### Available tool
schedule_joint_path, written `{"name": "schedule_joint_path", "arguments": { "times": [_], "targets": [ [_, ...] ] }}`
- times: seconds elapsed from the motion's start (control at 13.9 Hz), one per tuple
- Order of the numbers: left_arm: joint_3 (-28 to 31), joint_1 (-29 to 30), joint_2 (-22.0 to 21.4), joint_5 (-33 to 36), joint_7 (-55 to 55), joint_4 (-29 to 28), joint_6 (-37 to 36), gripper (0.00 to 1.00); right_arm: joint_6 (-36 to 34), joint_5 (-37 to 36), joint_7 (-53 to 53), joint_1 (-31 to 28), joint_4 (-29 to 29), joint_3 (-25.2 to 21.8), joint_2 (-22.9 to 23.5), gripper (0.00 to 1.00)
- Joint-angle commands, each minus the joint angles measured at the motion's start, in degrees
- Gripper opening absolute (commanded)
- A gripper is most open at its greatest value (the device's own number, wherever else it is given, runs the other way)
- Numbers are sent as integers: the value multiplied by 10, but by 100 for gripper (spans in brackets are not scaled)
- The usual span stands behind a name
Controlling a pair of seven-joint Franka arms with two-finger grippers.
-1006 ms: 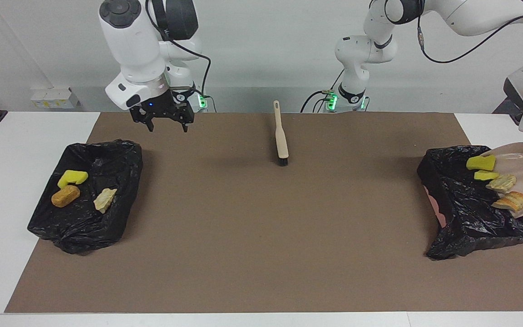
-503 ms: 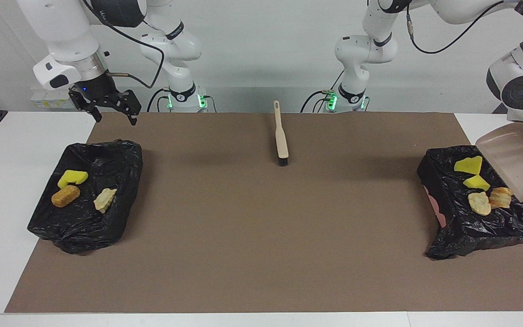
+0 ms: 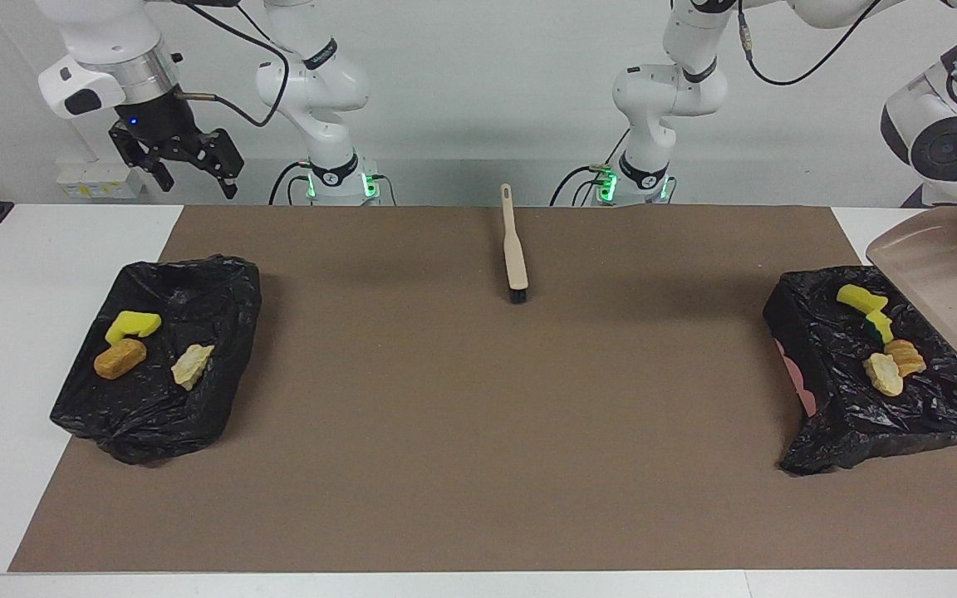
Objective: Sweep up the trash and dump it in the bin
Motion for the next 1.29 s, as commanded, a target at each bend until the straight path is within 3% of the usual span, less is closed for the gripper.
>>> {"name": "schedule_joint_path", "arguments": {
  "times": [0.0, 0.14, 0.36, 0.65, 1.01, 1.22],
  "targets": [
    [-27, -5, -16, -34, -30, -19, -37, 0, -2, 23, 12, -1, -35, -1, -25, 100],
    [-45, -7, -15, -98, -59, -15, -63, 0, 7, 23, 14, -1, -48, -1, -32, 100],
    [-77, -7, -18, -254, -176, -17, -92, 0, 8, 17, 9, -1, -32, -1, -24, 100],
    [-137, -21, -16, -391, -397, -21, -110, 0, 8, 21, 9, 4, -32, 1, -24, 100],
    [-233, -31, 52, -509, -696, -20, -36, 0, 8, 21, 10, 4, -32, 1, -23, 100],
    [-261, -34, 65, -569, -767, -13, 7, 0, 8, 21, 10, 4, -32, 1, -24, 100]
  ]
}}
